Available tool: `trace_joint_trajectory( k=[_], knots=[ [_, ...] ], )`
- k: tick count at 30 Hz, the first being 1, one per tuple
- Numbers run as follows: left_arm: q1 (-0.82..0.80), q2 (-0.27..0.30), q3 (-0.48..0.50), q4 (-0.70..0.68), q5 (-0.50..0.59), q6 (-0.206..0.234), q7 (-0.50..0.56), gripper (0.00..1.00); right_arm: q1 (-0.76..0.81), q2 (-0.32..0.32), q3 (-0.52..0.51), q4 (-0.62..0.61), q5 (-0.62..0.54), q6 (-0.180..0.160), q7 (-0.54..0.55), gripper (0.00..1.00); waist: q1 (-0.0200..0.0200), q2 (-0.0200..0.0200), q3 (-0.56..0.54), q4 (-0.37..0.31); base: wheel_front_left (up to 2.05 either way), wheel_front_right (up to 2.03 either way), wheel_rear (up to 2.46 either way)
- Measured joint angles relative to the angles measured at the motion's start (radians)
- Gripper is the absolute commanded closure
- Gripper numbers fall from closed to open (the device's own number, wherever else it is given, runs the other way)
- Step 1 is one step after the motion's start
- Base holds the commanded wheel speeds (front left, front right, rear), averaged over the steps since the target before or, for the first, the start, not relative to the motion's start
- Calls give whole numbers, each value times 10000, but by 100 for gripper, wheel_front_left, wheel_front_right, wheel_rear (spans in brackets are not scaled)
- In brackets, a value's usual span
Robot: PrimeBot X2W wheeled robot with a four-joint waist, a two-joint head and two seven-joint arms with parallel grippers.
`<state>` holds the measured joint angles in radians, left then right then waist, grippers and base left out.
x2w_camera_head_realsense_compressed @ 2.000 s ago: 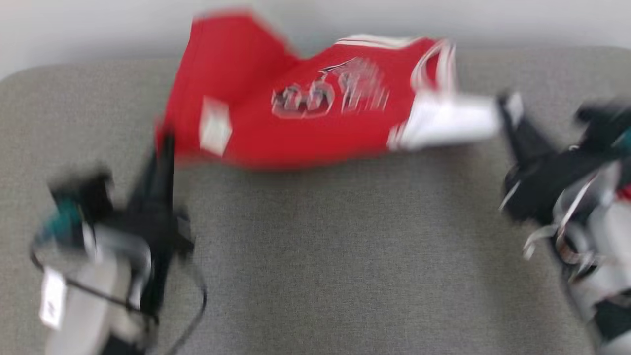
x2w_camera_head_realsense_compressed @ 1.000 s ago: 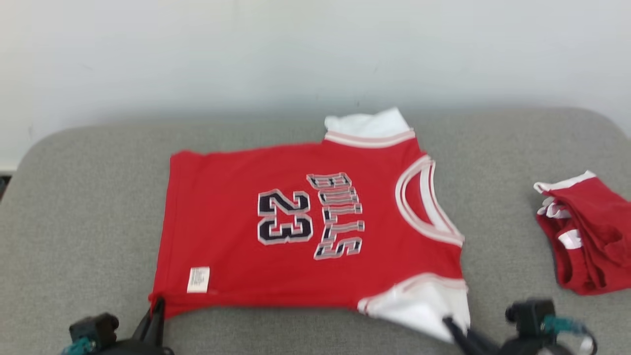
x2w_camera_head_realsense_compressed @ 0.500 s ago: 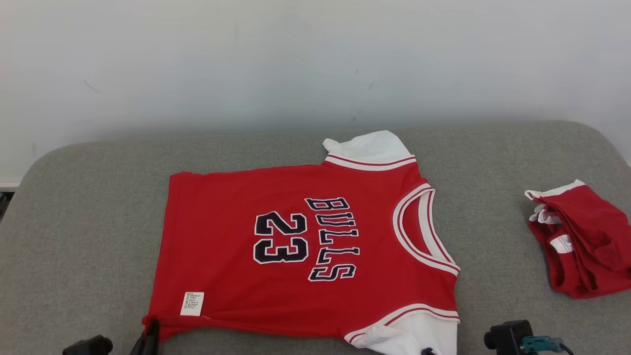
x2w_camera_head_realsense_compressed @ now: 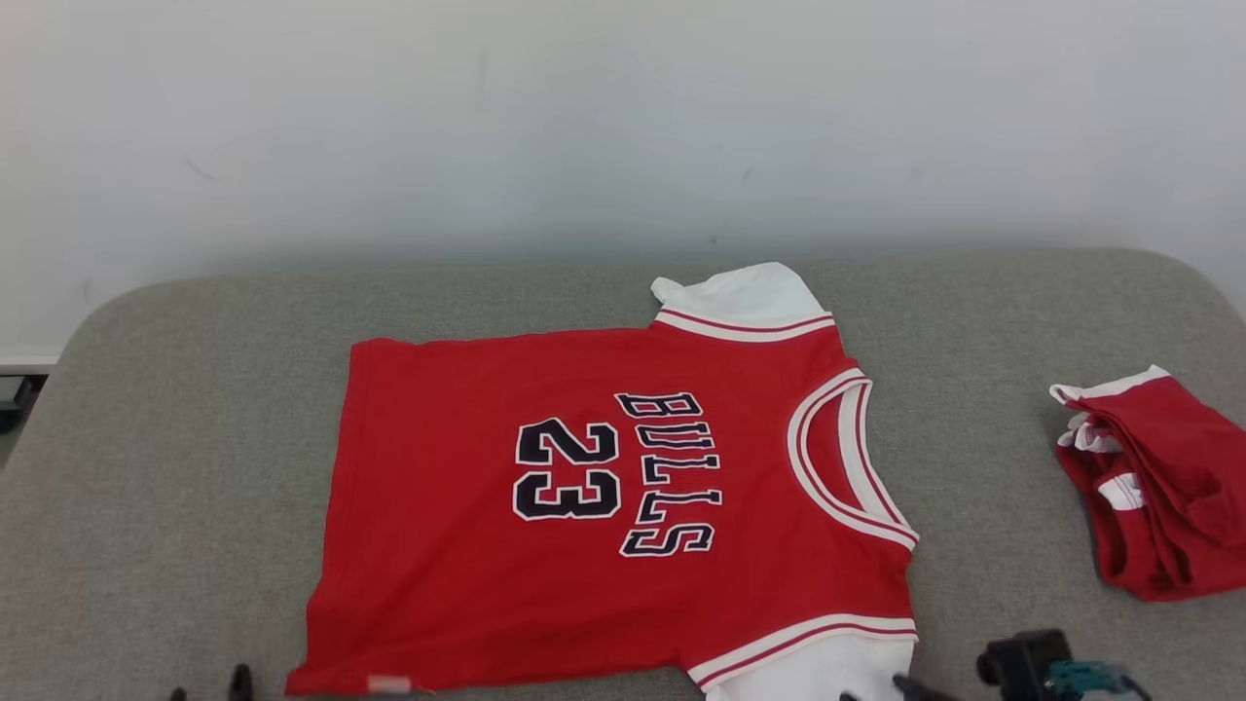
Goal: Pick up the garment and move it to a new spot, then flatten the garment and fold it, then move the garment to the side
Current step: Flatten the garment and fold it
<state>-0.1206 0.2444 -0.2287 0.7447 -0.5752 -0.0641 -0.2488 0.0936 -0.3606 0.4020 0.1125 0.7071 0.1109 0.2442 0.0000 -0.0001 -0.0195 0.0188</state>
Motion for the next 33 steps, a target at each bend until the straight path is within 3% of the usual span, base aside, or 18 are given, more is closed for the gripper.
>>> trace_joint_trajectory(
  k=[10, 15, 23, 33],
  knots=[
    [504, -79, 546, -2587, 851, 1022, -15, 0, -213, 794, -1329, -533, -512, -1360, -1994, 0, 0, 1, -451, 143, 0, 0, 0],
    [968, -309, 376, -4261, 1461, 1235, -19, 0, -209, 1095, -1693, -487, -811, -2002, -2821, 0, 0, 2, -721, 168, 0, 0, 0],
    [1954, -84, -261, -5728, 2075, 1235, -29, 0, -198, 1496, -2418, -222, -934, -2209, -3691, 0, 0, 1, -974, 8, 0, 0, 0],
    [2438, 188, -525, -6370, 2259, 1080, 234, 0, -67, 1653, -2594, -155, -928, -2261, -3906, 0, 0, 1, -1046, -139, 0, 0, 0]
  ],
)
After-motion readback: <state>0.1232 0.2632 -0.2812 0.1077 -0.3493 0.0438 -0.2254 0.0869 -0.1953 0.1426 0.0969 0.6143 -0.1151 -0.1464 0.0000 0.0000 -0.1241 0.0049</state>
